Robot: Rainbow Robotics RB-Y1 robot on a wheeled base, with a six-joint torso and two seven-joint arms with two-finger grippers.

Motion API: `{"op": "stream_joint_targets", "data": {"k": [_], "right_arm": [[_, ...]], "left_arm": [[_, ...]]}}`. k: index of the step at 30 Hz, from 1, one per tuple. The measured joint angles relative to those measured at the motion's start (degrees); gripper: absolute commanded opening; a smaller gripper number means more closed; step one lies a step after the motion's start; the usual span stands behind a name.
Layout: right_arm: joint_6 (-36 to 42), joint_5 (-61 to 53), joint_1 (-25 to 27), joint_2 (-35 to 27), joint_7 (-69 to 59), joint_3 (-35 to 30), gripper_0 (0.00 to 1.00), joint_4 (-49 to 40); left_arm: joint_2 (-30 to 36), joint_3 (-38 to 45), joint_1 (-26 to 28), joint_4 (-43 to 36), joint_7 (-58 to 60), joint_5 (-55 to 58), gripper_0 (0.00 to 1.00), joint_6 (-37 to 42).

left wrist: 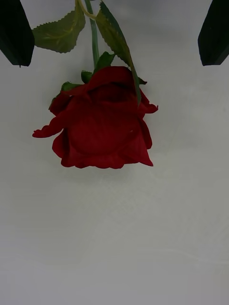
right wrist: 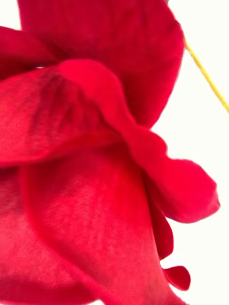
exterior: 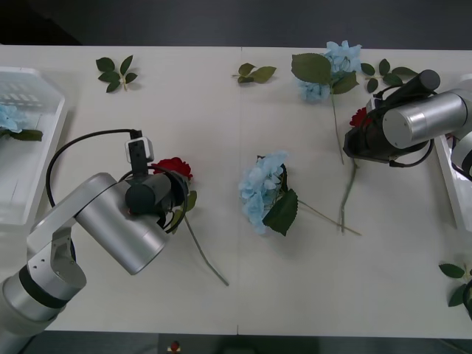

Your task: Put the red flowers into the right box and the blue flowers into the left box

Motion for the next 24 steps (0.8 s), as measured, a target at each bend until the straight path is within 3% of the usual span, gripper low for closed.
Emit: {"op": "stream_joint_targets", "data": {"k": [17,18,20,21,22,24], "right_arm": [[-0.9,0.0,0.0,0.0,0.2,0.0,0.12,0.4],[-0.9,0.0,0.0,0.0,0.2,0.0,0.11,0.4],[-0.7,-0.4,-0.3,-0.1,0.6,0.0,0.09,0.5],[-0.3,-1.4,-0.6,-0.3,1.3,0.0,0.08,0.6],[0.6,-2.7,-1.1,-0.7,2.6,0.0,0.06,0.6],[2.8,-4.6,-2.5,-1.8,5.4,0.0,0.03,0.6]], "left_arm": [[-3.2,-1.7,-1.3,13.6,0.0,-4.0,1.0,-7.5],[-3.2,-1.7,-1.5,13.7,0.0,-4.3,0.93,-7.5],[-3.2,-1.7,-1.8,13.7,0.0,-4.4,0.53,-7.5],[-3.2,-1.7,-2.0,13.7,0.0,-4.4,0.43,-7.5],[-3.2,-1.7,-2.1,13.7,0.0,-4.4,0.23,-7.5],[-3.2,-1.7,-2.1,13.7,0.0,-4.5,0.16,-7.5]]}}
